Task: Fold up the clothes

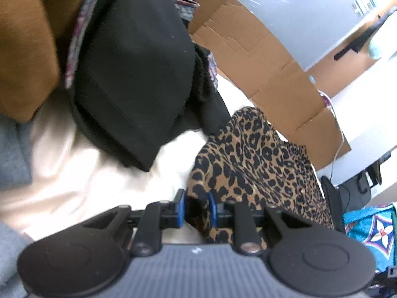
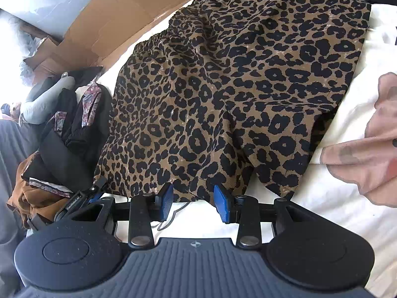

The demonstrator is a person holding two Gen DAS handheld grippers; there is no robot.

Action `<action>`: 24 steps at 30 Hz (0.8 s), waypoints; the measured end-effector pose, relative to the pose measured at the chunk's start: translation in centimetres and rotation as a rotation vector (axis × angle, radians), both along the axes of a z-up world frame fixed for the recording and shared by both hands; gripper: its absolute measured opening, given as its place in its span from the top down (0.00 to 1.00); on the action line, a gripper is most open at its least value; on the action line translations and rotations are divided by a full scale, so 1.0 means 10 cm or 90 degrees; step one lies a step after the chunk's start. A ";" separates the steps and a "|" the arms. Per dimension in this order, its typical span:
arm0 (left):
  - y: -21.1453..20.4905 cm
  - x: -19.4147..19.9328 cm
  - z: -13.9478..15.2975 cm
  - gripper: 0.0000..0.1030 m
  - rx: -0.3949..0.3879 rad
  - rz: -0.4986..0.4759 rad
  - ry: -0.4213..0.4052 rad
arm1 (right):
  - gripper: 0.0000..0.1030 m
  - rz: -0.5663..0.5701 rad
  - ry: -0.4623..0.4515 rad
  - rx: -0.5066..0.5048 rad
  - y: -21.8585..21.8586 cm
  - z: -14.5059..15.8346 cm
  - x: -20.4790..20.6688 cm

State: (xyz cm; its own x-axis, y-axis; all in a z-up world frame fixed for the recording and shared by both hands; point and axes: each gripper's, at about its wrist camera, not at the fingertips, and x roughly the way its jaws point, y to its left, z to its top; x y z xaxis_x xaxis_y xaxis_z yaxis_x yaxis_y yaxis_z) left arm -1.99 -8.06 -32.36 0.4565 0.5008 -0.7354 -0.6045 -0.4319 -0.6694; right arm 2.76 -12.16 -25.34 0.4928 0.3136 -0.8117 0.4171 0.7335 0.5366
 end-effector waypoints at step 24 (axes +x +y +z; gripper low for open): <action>0.21 -0.17 0.72 0.96 0.105 -0.074 0.004 | 0.58 0.096 -0.075 -0.038 0.48 0.33 0.40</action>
State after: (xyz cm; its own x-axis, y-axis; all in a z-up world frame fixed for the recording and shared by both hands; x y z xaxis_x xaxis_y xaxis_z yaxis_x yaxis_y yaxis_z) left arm -3.69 -5.97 -25.13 0.5142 0.5589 -0.6506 -0.6478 -0.2440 -0.7217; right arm 6.75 -7.33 -22.08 0.5371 0.3445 -0.7699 0.2368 0.8145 0.5297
